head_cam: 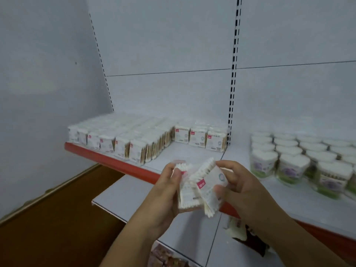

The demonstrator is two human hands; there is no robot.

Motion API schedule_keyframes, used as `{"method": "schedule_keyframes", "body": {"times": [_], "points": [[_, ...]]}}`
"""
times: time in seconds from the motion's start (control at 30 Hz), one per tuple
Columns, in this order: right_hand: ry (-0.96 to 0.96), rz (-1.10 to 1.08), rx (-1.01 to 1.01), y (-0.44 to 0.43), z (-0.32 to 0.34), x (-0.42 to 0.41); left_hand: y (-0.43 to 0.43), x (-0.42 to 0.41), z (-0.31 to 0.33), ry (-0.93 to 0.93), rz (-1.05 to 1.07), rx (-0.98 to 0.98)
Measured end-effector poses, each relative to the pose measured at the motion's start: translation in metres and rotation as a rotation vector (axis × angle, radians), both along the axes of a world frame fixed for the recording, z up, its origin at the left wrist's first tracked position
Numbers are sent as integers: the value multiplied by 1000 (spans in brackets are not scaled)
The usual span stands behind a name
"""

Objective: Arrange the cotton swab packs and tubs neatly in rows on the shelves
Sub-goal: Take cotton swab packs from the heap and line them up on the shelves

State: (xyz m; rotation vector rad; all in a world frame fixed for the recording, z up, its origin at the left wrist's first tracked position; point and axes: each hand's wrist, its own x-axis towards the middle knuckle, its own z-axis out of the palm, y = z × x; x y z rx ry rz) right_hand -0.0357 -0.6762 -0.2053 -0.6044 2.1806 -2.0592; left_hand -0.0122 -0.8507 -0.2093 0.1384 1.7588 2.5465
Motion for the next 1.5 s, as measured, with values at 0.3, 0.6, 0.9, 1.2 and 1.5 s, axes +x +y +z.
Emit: {"method": "schedule_keyframes", "body": {"times": [0.3,0.6,0.9,1.2,1.5], "points": [[-52,-347,-400,-19,15,-90,-62,-108,44,77,105,-43],[12,-508,-253,-77,44,-207,-128,-207,134,269,211,-721],[140,-722,345,-80,-33,-245,-97,-308,93,530,-25,-1649],[569,-827,793,-78,-50,-258,-93,-348,67,708,-171,-2118],[788,-932,1092,-83,-65,-265,-105,-353,66,801,-233,-2298]]}}
